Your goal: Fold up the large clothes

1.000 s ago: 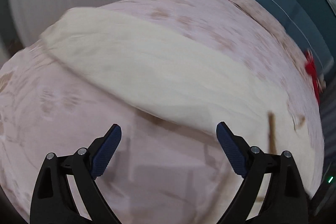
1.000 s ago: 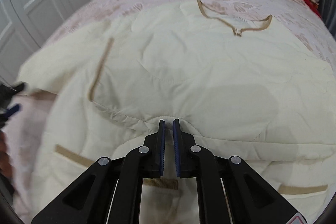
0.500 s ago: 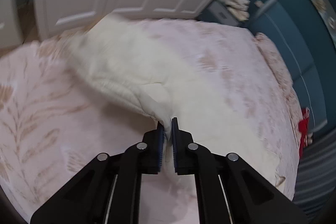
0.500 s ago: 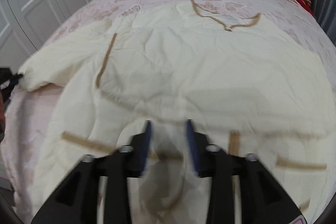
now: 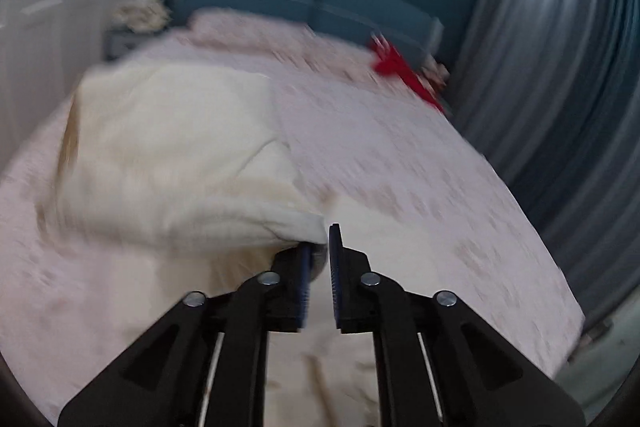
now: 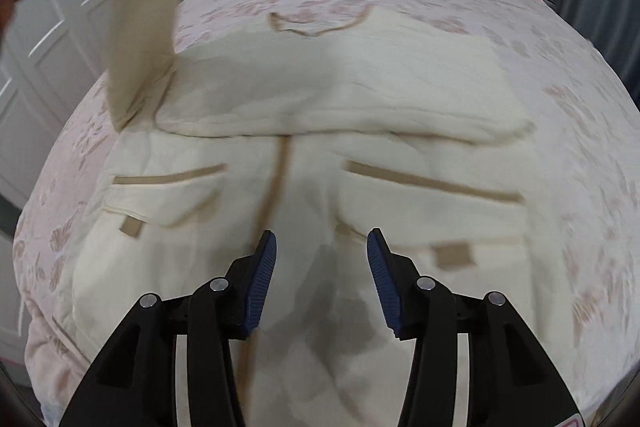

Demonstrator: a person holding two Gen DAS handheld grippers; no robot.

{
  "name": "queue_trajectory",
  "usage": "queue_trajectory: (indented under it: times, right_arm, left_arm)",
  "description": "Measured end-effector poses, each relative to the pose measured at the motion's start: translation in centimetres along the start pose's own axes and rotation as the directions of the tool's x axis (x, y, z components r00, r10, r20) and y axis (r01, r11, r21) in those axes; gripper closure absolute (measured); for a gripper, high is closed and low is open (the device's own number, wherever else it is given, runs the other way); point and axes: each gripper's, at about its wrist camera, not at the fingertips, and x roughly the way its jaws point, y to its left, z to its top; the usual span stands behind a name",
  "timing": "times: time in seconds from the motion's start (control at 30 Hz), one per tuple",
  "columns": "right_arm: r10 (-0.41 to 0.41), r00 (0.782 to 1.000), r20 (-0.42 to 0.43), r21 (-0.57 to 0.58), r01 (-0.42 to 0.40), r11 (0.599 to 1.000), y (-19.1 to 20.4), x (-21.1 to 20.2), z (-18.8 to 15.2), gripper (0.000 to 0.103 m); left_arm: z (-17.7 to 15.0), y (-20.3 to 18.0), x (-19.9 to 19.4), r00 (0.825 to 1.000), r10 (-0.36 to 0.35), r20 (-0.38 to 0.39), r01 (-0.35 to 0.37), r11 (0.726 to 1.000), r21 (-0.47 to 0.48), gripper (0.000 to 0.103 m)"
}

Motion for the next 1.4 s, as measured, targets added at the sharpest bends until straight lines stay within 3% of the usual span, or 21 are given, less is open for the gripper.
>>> queue_trajectory:
  times: [0.03,0.07,0.2,0.33,0.43,0.53,0.63,0.7,0.8,0.87,0.9,0.93,0.97,1.0,1.03,1.13,1.2,1.27,1.33,1.4]
  right_arm:
    - [-0.014,1.000,-0.002,0.014,0.014,1.000,-1.1,-0.3,-0.5,0.055]
    - [-0.025,1.000,-0.003,0.020,0.025,0.999,-1.8,-0.5,-0.8,0.054]
    - [-0.086,0.996,-0.006,0.037,0.086,0.996,-5.0,-1.4,-2.4,0.052]
    - [-0.082,0.996,0.018,0.076,0.080,0.994,-7.3,-1.7,-1.8,0.050]
    - [-0.049,0.996,0.072,0.138,0.039,0.990,-8.9,-1.5,0.9,0.048]
    - [-0.001,0.992,0.122,0.224,-0.027,0.974,-10.8,-0.9,4.1,0.045]
    - [0.039,0.989,0.143,0.304,-0.082,0.949,-12.6,0.3,6.7,0.044]
    - [0.062,0.987,0.149,0.361,-0.113,0.926,-13.9,1.9,8.6,0.044]
    - [0.041,0.994,0.101,0.432,-0.081,0.898,-15.5,5.0,10.4,0.044]
    - [0.060,0.997,0.057,0.458,-0.080,0.885,-15.8,7.1,10.7,0.044]
    - [0.090,0.995,0.033,0.477,-0.095,0.874,-15.8,8.4,10.9,0.051]
    - [0.108,0.994,0.025,0.478,-0.107,0.872,-15.8,8.9,10.9,0.066]
    - [0.135,0.991,0.010,0.459,-0.124,0.880,-15.2,9.3,11.3,0.098]
    - [0.131,0.991,0.013,0.434,-0.124,0.893,-14.6,8.9,11.8,0.099]
    - [0.138,0.987,0.085,0.395,-0.161,0.905,-14.0,7.1,12.8,0.099]
    - [0.167,0.950,0.265,0.310,-0.248,0.918,-13.0,1.3,15.0,0.100]
    - [0.141,0.935,0.325,0.274,-0.236,0.932,-13.1,-0.8,15.4,0.101]
    - [0.092,0.949,0.303,0.288,-0.183,0.940,-13.8,-0.2,14.8,0.101]
    - [0.027,0.977,0.211,0.317,-0.094,0.944,-14.7,3.0,13.4,0.101]
    - [-0.015,0.990,0.142,0.329,-0.033,0.944,-15.3,5.7,12.1,0.101]
  left_arm:
    - [-1.4,-1.1,1.6,0.999,-0.013,-0.047,0.013,1.000,-0.006,0.060]
    - [-3.5,-2.2,3.4,0.995,-0.020,-0.100,0.018,0.999,-0.026,0.053]
    - [-8.7,-2.2,5.2,0.984,-0.012,-0.177,-0.003,0.996,-0.085,0.048]
    - [-10.1,3.2,2.0,0.992,0.037,-0.123,-0.065,0.971,-0.231,0.036]
    - [-9.8,9.2,0.4,0.990,0.079,-0.118,-0.118,0.921,-0.372,0.036]
    - [-9.1,14.9,0.5,0.991,0.086,-0.099,-0.125,0.845,-0.519,0.036]
    - [-8.7,19.1,0.5,0.988,0.119,-0.096,-0.153,0.787,-0.598,0.037]
    - [-8.7,21.1,1.0,0.986,0.133,-0.099,-0.165,0.755,-0.634,0.038]
    - [-9.7,21.9,1.8,0.987,0.121,-0.106,-0.161,0.734,-0.660,0.039]
    - [-10.7,22.8,2.5,0.988,0.099,-0.123,-0.156,0.707,-0.690,0.050]
    - [-10.9,23.0,2.8,0.987,0.093,-0.127,-0.156,0.698,-0.699,0.061]
    - [-11.1,23.2,3.1,0.987,0.092,-0.130,-0.157,0.690,-0.706,0.069]
    - [-11.1,23.3,3.1,0.986,0.107,-0.128,-0.166,0.689,-0.705,0.074]
    - [-11.0,23.2,3.0,0.985,0.121,-0.123,-0.173,0.695,-0.698,0.083]
    - [-10.4,23.1,2.5,0.983,0.144,-0.111,-0.181,0.709,-0.681,0.090]
    - [-8.9,22.6,1.0,0.983,0.173,-0.057,-0.169,0.745,-0.645,0.093]
    - [-8.5,22.0,1.0,0.984,0.172,-0.050,-0.166,0.771,-0.615,0.093]
    - [-8.9,21.4,1.6,0.983,0.172,-0.070,-0.180,0.783,-0.595,0.093]
    - [-9.8,20.6,3.1,0.974,0.197,-0.109,-0.224,0.800,-0.557,0.093]
    - [-10.7,20.2,4.4,0.968,0.204,-0.145,-0.250,0.802,-0.542,0.093]
